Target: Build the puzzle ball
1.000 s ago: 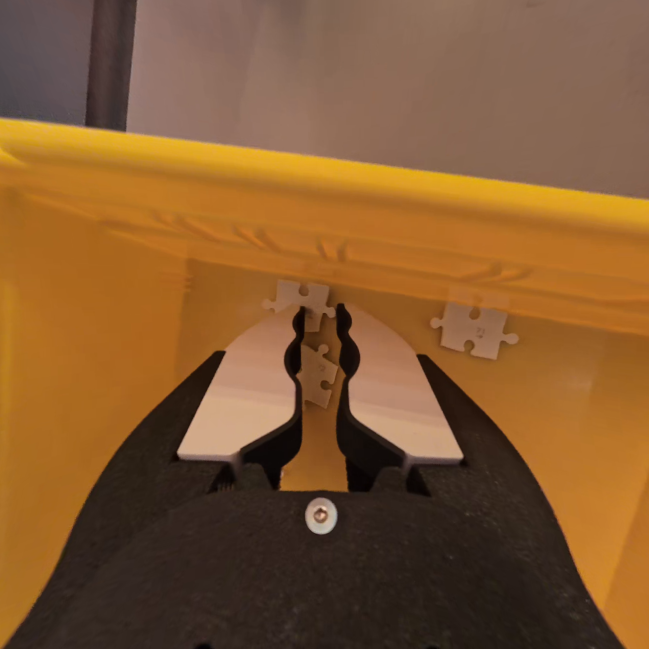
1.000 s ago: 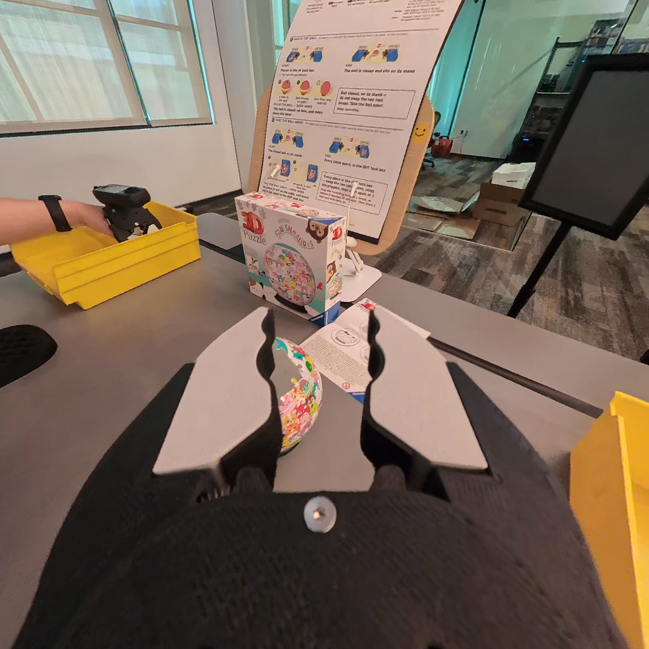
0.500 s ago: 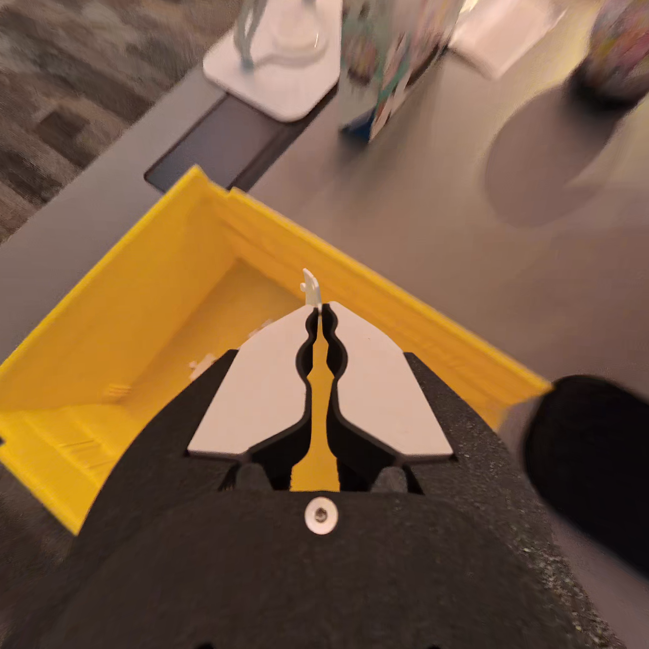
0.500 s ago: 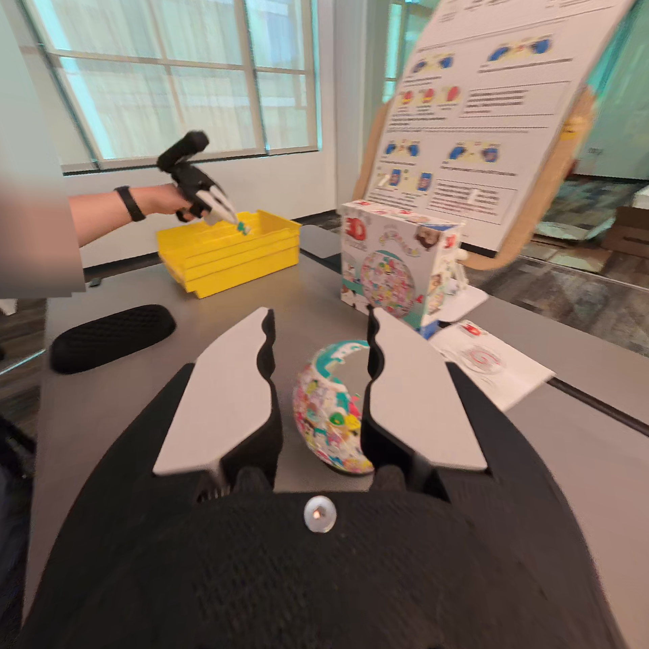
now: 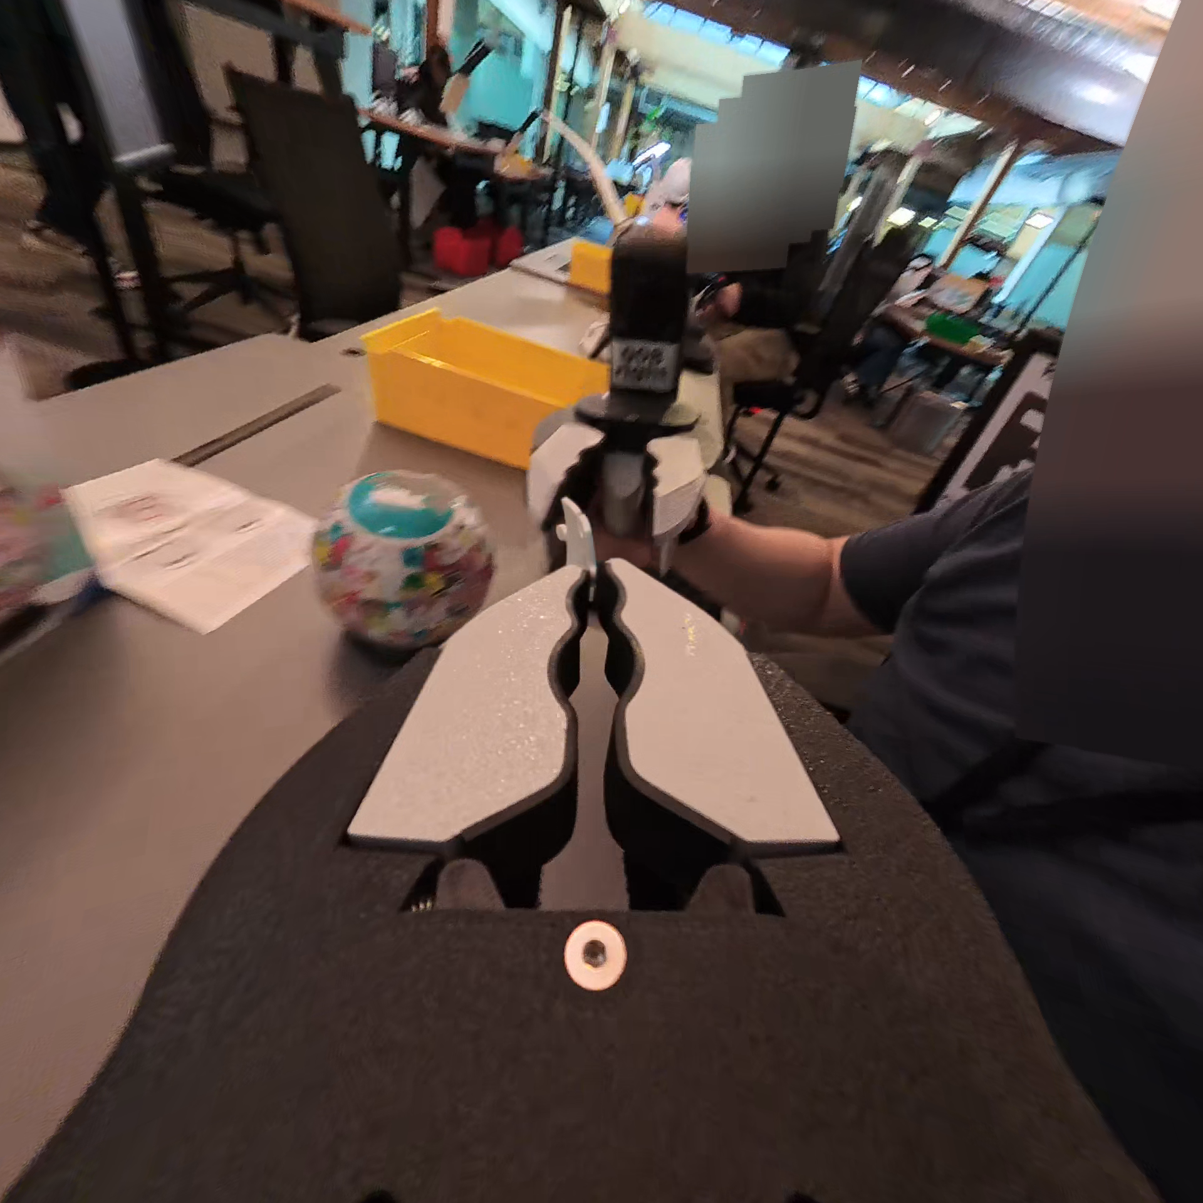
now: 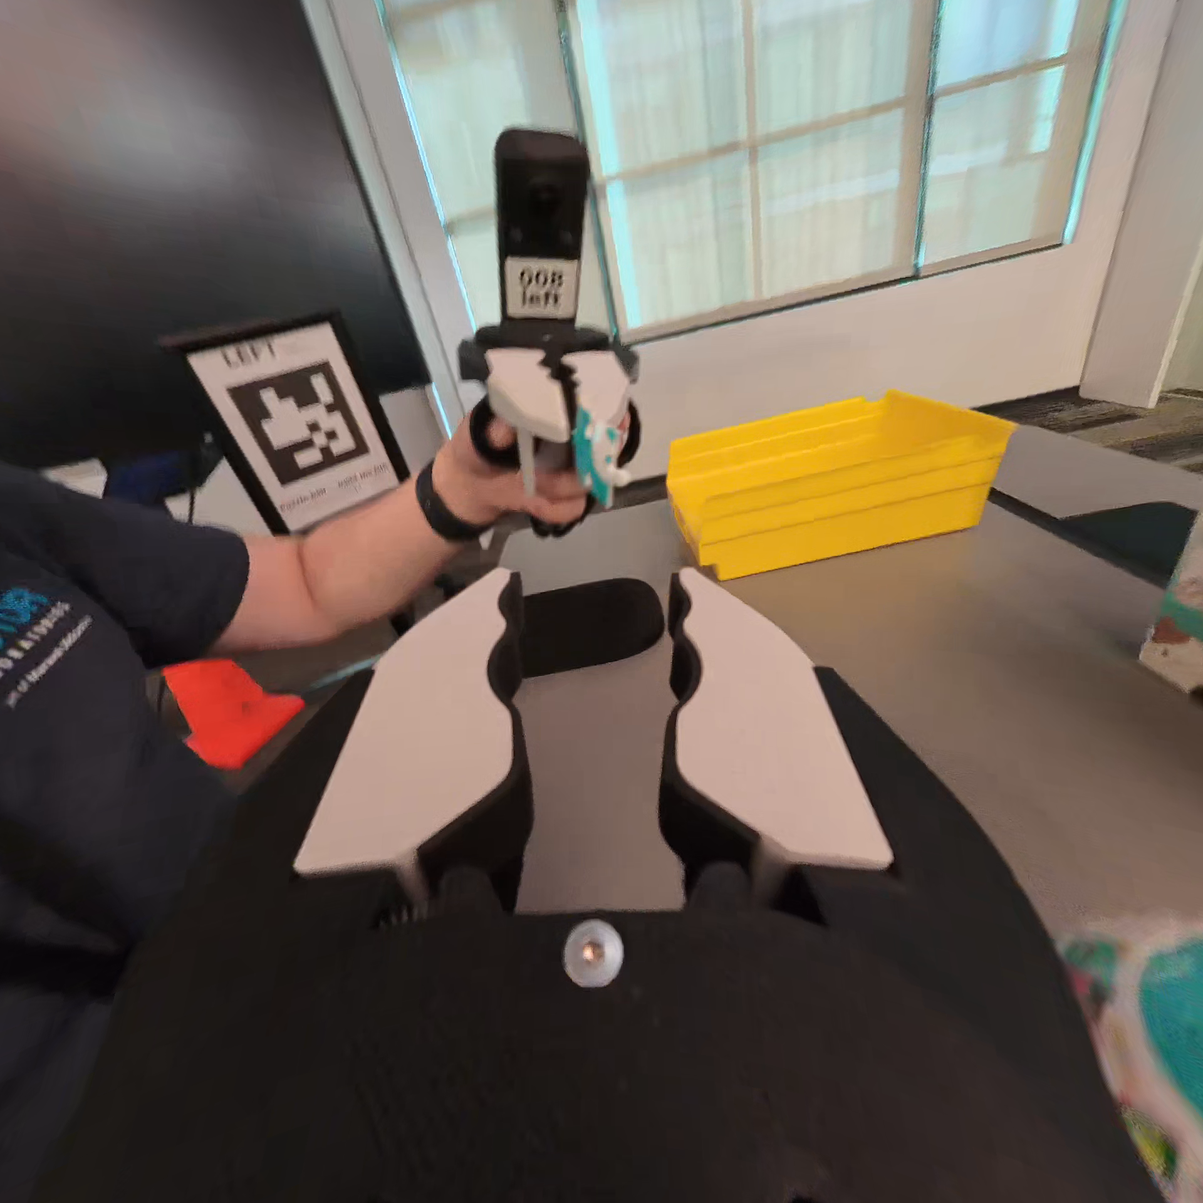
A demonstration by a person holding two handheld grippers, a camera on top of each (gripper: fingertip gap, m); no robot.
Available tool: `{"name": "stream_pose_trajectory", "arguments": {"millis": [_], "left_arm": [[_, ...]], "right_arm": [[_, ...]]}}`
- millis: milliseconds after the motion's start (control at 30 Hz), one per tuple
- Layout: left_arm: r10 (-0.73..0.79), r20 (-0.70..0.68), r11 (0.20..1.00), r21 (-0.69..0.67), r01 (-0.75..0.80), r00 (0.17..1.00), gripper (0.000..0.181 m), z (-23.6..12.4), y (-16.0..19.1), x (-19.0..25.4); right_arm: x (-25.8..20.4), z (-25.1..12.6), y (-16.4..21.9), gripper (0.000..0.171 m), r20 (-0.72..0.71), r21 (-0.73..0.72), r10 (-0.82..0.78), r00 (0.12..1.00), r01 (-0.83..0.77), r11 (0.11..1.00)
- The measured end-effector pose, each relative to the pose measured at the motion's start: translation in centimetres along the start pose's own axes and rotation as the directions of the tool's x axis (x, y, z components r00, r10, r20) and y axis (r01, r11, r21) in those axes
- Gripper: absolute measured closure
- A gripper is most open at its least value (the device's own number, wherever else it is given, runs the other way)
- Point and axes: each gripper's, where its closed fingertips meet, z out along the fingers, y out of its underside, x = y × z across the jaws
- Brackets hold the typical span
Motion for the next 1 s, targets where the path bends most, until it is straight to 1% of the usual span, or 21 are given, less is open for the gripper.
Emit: {"name": "stream_pose_trajectory", "arguments": {"millis": [67,167,233,367,467,600,700,800,833,900,967,1000], "left_arm": [[-0.024,-0.062,0.999,0.044,0.027,0.998,0.179,3.2,0.9,1.6],[-0.060,-0.138,0.994,0.084,0.072,0.989,0.179,6.9,2.0,3.0],[-0.069,-0.171,0.992,0.094,0.086,0.983,0.179,9.0,2.3,3.6],[-0.074,-0.196,0.989,0.111,0.097,0.978,0.179,12.0,2.4,3.9],[-0.089,-0.202,0.985,0.125,0.116,0.975,0.179,13.2,2.3,3.8],[-0.114,-0.197,0.980,0.142,0.143,0.974,0.179,13.9,2.5,3.2],[-0.125,-0.193,0.977,0.147,0.155,0.973,0.179,14.2,2.8,2.8],[-0.139,-0.199,0.974,0.149,0.170,0.970,0.179,14.5,3.0,2.5],[-0.142,-0.201,0.975,0.143,0.173,0.969,0.179,14.7,3.2,2.4],[-0.150,-0.222,0.975,0.127,0.181,0.964,0.179,15.0,3.6,2.6],[-0.161,-0.226,0.974,0.120,0.192,0.961,0.179,15.2,4.0,2.4],[-0.164,-0.235,0.974,0.113,0.195,0.958,0.173,15.1,4.4,2.5]], "right_arm": [[-0.4,-2.2,1.4,0.128,-0.018,0.060,0.063,0.998,-0.062,0.996],[-2.1,-5.5,1.9,0.129,0.086,0.156,0.160,0.983,-0.171,0.973],[-2.0,-7.1,2.2,0.130,0.081,0.185,0.194,0.978,-0.206,0.961],[-3.1,-9.2,1.8,0.135,0.172,0.221,0.218,0.961,-0.253,0.942],[-3.0,-10.4,1.1,0.139,0.225,0.266,0.244,0.943,-0.300,0.916],[-2.2,-11.5,1.2,0.146,0.242,0.285,0.258,0.935,-0.323,0.902],[-2.1,-11.7,1.4,0.148,0.267,0.271,0.269,0.925,-0.340,0.901],[-1.2,-11.2,2.2,0.148,0.230,0.239,0.299,0.926,-0.351,0.905],[-1.3,-11.2,2.3,0.152,0.242,0.236,0.295,0.924,-0.351,0.906],[-1.6,-11.6,2.0,0.169,0.281,0.247,0.291,0.915,-0.362,0.899],[-1.3,-11.9,2.3,0.169,0.261,0.231,0.301,0.917,-0.363,0.903],[-1.3,-12.1,2.6,0.169,0.238,0.215,0.295,0.925,-0.346,0.913]]}}
